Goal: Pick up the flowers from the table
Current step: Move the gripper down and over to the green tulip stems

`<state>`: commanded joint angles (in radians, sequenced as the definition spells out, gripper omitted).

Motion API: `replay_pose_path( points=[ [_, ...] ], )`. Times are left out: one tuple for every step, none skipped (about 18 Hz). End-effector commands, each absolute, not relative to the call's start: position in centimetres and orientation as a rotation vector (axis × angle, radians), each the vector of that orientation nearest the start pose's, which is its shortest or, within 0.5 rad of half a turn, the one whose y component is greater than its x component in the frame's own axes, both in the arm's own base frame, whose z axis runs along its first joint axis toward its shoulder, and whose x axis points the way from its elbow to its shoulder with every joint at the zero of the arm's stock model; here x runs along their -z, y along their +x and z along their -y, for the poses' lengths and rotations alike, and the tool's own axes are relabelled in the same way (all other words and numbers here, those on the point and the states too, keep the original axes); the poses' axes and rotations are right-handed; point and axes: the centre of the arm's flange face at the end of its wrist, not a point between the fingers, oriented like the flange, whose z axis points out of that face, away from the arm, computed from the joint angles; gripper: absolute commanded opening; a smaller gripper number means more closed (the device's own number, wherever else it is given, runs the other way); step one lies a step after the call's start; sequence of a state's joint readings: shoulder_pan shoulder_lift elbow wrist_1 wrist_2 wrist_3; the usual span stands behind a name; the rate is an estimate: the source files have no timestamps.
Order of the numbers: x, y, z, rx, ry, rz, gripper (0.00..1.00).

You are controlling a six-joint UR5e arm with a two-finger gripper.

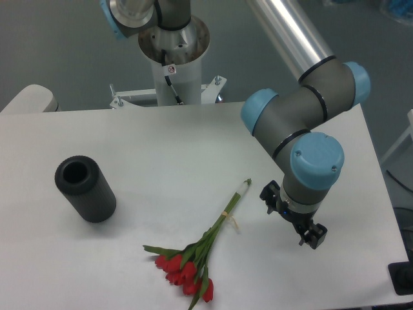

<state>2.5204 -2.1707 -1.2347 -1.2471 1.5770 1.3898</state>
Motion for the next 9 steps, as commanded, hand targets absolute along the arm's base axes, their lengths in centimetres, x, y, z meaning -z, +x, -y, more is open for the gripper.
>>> replay_pose_path(
  points=[
    [-31.2,-50.4,-52.7,-0.066,-3.055,-0.681,1.00],
    [-30.3,-49.7,-52.3,-0.033,-3.066,-0.674,1.00],
    [-29.8,-49.0,-52.2,-0.017,-3.072,-0.665,1.00],
    [-29.8,-48.4,-52.5,-0.014,-3.073,-0.656,1.00],
    [-29.5,-48.0,-52.7,-0.010,-3.079,-0.637,1.00],
    [-29.3,-47.6,-52.9,-0.008,-3.083,-0.618,1.00],
    [-29.2,-47.0,-53.6,-0.018,-3.080,-0.617,1.00],
    [-28.7,-46.4,-54.0,-0.022,-3.080,-0.620,1.00],
    [-28.0,-46.0,-53.9,-0.016,-3.079,-0.622,1.00]
  ],
)
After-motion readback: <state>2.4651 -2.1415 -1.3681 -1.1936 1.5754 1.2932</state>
